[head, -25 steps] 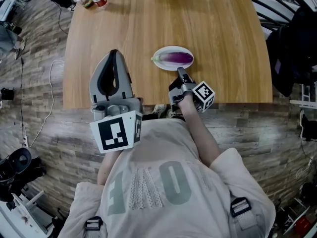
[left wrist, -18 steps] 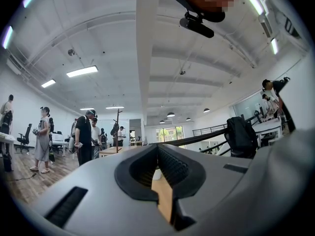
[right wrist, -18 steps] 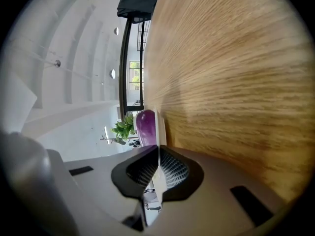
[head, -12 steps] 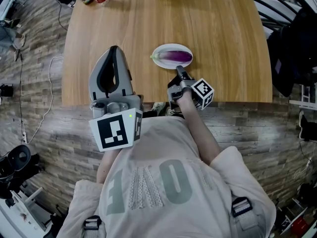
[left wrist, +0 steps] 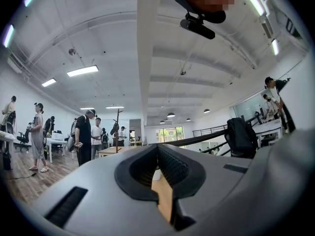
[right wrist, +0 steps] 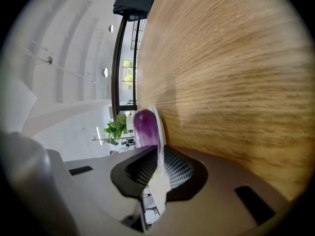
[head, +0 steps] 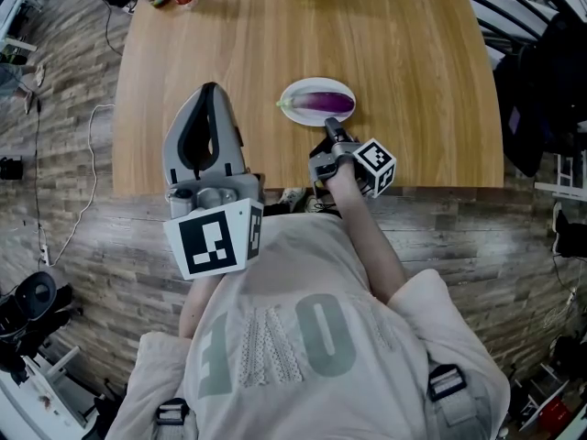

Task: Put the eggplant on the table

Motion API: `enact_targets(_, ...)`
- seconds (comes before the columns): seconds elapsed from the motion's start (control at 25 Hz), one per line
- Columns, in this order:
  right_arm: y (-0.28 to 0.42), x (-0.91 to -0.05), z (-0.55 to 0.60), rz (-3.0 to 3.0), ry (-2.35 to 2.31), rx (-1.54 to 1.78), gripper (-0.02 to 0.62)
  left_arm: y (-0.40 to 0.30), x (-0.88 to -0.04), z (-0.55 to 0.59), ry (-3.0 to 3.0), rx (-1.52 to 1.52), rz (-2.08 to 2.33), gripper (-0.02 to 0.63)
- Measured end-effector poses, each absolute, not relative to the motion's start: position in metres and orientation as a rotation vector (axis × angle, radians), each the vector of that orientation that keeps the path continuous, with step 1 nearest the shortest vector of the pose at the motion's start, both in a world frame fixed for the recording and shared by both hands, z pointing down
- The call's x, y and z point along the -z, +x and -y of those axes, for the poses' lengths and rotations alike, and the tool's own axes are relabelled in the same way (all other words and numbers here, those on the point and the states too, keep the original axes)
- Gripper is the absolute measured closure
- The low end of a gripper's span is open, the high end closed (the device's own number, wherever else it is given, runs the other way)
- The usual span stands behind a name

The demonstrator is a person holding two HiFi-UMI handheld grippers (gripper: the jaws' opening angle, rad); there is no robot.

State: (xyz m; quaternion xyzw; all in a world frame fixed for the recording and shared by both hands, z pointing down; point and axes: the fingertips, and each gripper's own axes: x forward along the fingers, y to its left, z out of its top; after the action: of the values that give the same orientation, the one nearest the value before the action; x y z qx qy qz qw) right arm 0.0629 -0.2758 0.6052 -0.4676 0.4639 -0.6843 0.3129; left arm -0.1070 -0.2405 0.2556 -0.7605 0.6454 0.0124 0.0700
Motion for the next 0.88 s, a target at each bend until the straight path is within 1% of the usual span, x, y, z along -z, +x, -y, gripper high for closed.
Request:
enact_targets(0.28,0.064,-0.608,0.276,-1.202,-1.278,1.841,0.559,-0.109,-0.258,0.244,-2.296,-0.047,-1.945,0.597)
enact_targets(0.56,0.065,-0.603,0.272,-1.122,-1.305,1.881,0.441,-0.115,-0.259,0.249,-2.303,-0.071,-1.955,0.597)
enact_targets(0.76,0.072,-0.605,0.250,-0.971,-1.390,1.945,0.433,-0.118,-0.260,0.254,-2.312,-0.091,-1.963,0.597)
enact_targets(0.88,0.090,-0.587,0.246,-0.909,-1.453,1.903,0.433,-0.120,-0.260,0.257,-2.322,-0.102,-1.963,0.597)
